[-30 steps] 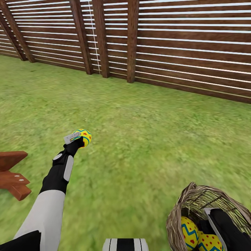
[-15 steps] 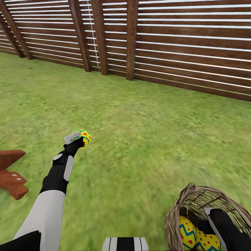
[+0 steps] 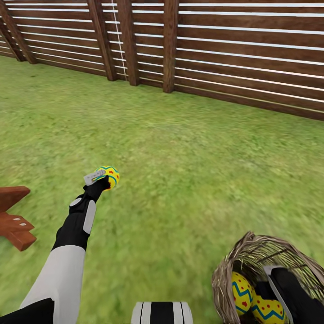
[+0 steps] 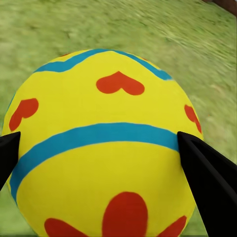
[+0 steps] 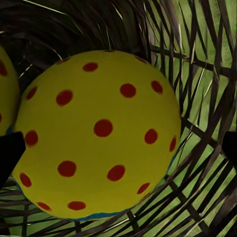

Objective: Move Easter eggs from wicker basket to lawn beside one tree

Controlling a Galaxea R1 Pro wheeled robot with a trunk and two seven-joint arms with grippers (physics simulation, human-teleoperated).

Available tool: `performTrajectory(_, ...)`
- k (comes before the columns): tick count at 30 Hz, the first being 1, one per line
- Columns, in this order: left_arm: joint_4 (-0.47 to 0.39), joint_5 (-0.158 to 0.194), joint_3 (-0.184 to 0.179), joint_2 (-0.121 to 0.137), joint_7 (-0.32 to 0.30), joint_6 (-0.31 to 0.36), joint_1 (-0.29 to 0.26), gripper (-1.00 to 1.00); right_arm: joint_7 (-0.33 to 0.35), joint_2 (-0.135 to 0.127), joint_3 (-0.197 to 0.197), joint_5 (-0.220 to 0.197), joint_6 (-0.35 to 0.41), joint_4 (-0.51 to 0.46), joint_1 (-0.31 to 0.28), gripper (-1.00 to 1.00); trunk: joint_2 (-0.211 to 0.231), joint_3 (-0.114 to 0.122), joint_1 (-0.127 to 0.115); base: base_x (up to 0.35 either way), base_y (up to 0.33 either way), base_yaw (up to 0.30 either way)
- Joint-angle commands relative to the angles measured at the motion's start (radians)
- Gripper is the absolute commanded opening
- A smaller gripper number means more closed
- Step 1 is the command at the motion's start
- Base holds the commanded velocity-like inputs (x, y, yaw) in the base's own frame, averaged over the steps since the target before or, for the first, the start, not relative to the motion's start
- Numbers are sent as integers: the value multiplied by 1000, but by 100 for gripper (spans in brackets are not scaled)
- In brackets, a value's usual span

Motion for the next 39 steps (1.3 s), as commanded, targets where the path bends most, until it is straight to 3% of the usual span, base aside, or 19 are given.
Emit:
performTrajectory(1,-2,8,4,-4,-6,7,-1,-100,2,1,0,5,4,-2,0,100,-1,-5,0,0,0,0)
performTrajectory(11,-37,10,4,-6,-6,12,-1,-100,2,2,2,5,4,-2,0,100,-3,-43,5,0,0,0)
performTrajectory(27,-36,8,4,-8,-6,13,-1,-100,2,20,5,6,5,-5,0,100,-4,-59,7,0,0,0)
performTrajectory(28,-36,8,4,-8,-6,13,-1,-100,2,20,6,7,4,-7,0,-100,-4,-59,7,0,0,0)
performTrajectory(39,-34,8,4,-12,-6,12,-1,-100,1,19,21,8,6,-8,0,-100,-4,-59,7,0,0,0)
